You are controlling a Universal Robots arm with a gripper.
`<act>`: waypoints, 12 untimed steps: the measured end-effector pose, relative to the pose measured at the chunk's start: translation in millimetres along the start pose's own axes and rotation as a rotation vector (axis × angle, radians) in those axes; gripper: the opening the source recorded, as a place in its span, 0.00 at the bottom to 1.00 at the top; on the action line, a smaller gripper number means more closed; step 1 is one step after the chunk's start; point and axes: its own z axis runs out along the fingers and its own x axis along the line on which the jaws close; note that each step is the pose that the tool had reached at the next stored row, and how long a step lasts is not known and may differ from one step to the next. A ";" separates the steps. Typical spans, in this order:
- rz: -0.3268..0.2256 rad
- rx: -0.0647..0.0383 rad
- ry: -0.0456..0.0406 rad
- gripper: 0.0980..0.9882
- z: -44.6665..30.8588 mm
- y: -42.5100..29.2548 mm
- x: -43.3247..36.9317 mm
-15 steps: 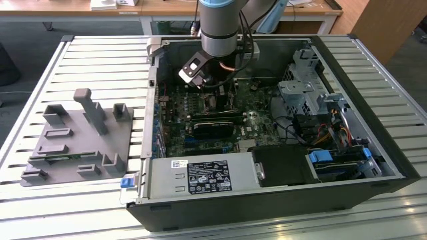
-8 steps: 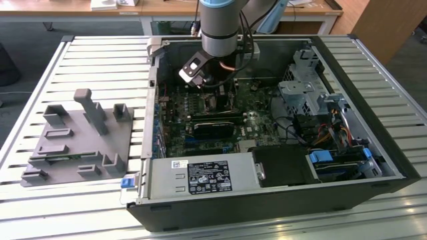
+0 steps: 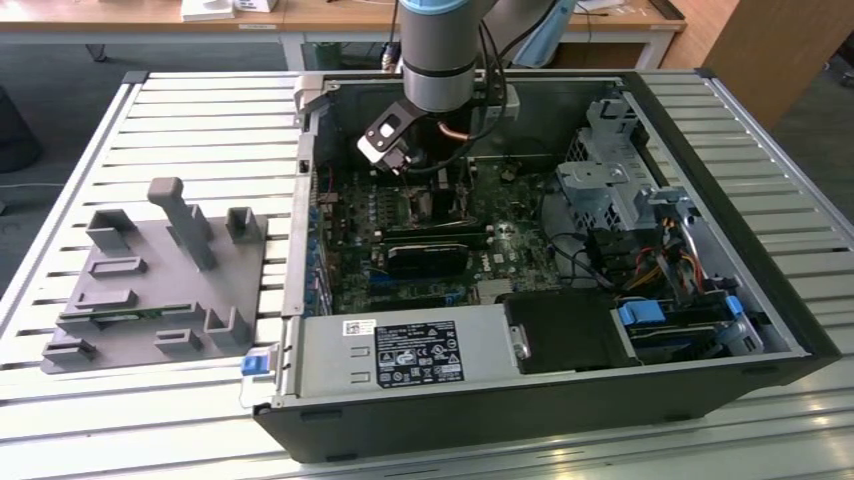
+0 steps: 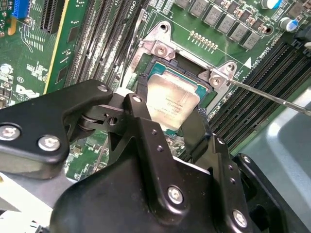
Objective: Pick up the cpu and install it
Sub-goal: 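Place the cpu into insertion slot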
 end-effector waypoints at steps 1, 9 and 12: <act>0.000 0.000 0.0000 0.48 0.0 0.0 0.0; 0.000 0.000 0.0002 0.56 0.1 0.0 0.0; 0.000 0.000 0.0001 0.56 -0.1 0.0 -0.1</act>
